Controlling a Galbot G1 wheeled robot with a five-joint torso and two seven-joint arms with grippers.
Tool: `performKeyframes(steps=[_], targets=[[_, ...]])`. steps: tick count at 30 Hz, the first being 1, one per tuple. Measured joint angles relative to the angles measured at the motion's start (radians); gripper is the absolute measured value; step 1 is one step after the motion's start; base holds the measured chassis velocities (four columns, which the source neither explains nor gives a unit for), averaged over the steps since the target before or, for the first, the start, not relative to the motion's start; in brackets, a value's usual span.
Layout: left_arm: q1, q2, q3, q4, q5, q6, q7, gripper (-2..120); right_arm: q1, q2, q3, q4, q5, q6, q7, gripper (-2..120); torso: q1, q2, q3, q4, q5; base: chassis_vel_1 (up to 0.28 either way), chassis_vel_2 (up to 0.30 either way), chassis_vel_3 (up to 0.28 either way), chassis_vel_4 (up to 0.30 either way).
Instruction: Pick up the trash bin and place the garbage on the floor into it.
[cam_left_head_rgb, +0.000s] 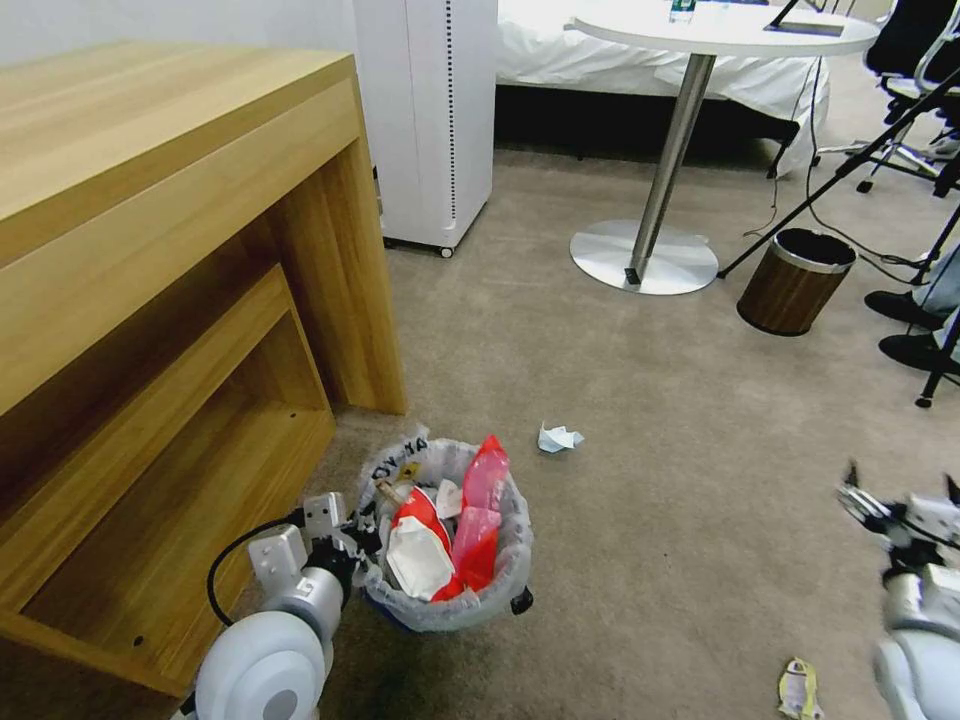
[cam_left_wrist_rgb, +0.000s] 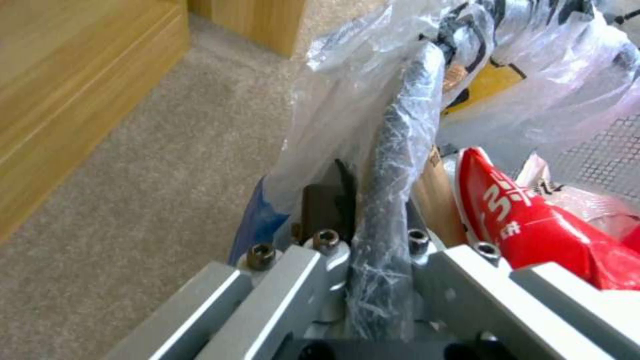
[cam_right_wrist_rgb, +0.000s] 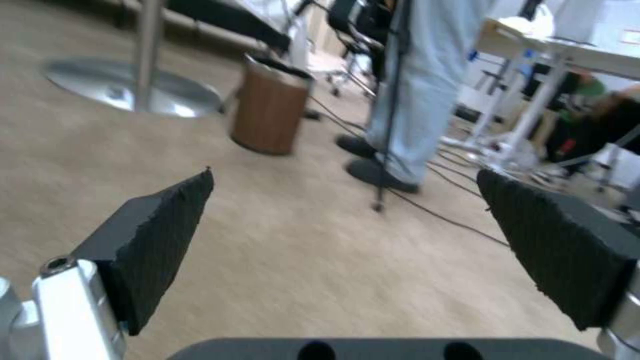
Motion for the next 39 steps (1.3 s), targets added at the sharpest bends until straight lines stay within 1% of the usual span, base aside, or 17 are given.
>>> performKeyframes(steps=[1,3,4,5,6,7,8,10,12,13,16,20,24,27,30,36,39], targets=[[0.000,0.000,0.000,0.000,0.000,0.000,0.000,0,0.000,0.000,0.000,0.000,0.000,0.000,0.000,100,0.000,0.000,0.000,0.0000,0.0000,0.000,0.000,0.000,0.000],[0.019,0.007,-0.016,-0.009,0.006,0.006,0.002,0,-0.040,-0.040,0.040,-0.018,0.038,-0.002,-0.014,100,0.000,0.000,0.000,0.0002,-0.0003,0.000,0.000,0.000,0.000],[0.026,0.011,-0.025,-0.015,0.007,0.008,0.003,0,-0.058,-0.061,0.058,-0.022,0.107,-0.005,-0.046,100,0.000,0.000,0.000,0.0003,-0.0002,0.000,0.000,0.000,0.000],[0.026,0.011,-0.025,-0.015,0.007,0.008,0.003,0,-0.058,-0.061,0.058,-0.022,0.107,-0.005,-0.046,100,0.000,0.000,0.000,0.0003,-0.0002,0.000,0.000,0.000,0.000],[0.032,0.017,-0.036,-0.020,0.009,0.010,0.006,0,-0.079,-0.084,0.068,-0.020,0.196,-0.011,-0.083,100,0.000,0.000,0.000,0.0003,-0.0004,0.000,0.000,0.000,0.000],[0.037,0.026,-0.044,-0.024,0.010,0.009,0.008,0,-0.090,-0.094,0.071,-0.016,0.239,-0.013,-0.103,100,0.000,0.000,0.000,0.0001,-0.0004,0.000,0.000,0.000,0.000],[0.037,0.026,-0.044,-0.024,0.010,0.009,0.008,0,-0.090,-0.094,0.071,-0.016,0.239,-0.013,-0.103,100,0.000,0.000,0.000,0.0001,-0.0004,0.000,0.000,0.000,0.000],[0.054,0.058,-0.069,-0.037,0.005,0.009,0.009,0,-0.118,-0.120,0.077,-0.012,0.324,-0.014,-0.191,100,0.000,0.000,0.000,0.0004,-0.0003,0.000,0.000,0.000,0.000],[0.067,0.085,-0.092,-0.050,-0.003,0.005,0.009,0,-0.132,-0.142,0.067,-0.034,0.360,0.006,-0.272,100,0.000,0.000,0.000,0.0004,-0.0004,0.000,0.000,0.000,0.000],[0.067,0.085,-0.092,-0.050,-0.003,0.005,0.009,0,-0.132,-0.142,0.067,-0.034,0.360,0.006,-0.272,100,0.000,0.000,0.000,0.0004,-0.0004,0.000,0.000,0.000,0.000],[0.076,0.126,-0.099,-0.062,-0.019,0.001,0.007,0,-0.133,-0.166,0.027,-0.073,0.435,0.009,-0.428,100,0.000,0.000,0.000,0.0003,-0.0002,0.000,0.000,0.000,0.000],[0.077,0.134,-0.085,-0.064,-0.021,0.001,-0.002,0,-0.123,-0.159,-0.027,-0.108,0.402,-0.020,-0.474,100,0.000,0.000,0.000,0.0004,-0.0001,0.000,0.000,0.000,0.000],[0.077,0.136,-0.076,-0.067,-0.021,0.001,-0.006,0,-0.112,-0.148,-0.052,-0.134,0.386,-0.051,-0.468,100,0.000,0.000,0.000,0.0004,-0.0003,0.000,0.000,0.000,0.000],[0.082,0.139,-0.066,-0.070,-0.021,0.001,-0.015,0,-0.110,-0.125,-0.086,-0.200,0.349,-0.086,-0.474,100,0.000,0.000,0.000,0.0002,0.0001,0.000,0.000,0.000,0.000],[0.094,0.139,-0.071,-0.073,-0.021,0.001,-0.018,0,-0.123,-0.117,-0.102,-0.220,0.333,-0.110,-0.472,100,0.000,0.000,0.000,0.0002,-0.0003,0.000,0.000,0.000,0.000],[0.113,0.138,-0.079,-0.075,-0.014,0.001,-0.023,0,-0.113,-0.105,-0.135,-0.290,0.295,-0.086,-0.483,100,0.000,0.000,0.000,0.0003,-0.0003,0.000,0.000,0.000,0.000],[0.128,0.129,-0.079,-0.075,0.000,0.001,-0.025,0,-0.106,-0.061,-0.171,-0.313,0.269,-0.074,-0.459,100,0.000,0.000,0.000,0.0002,0.0001,0.000,0.000,0.000,0.000]])
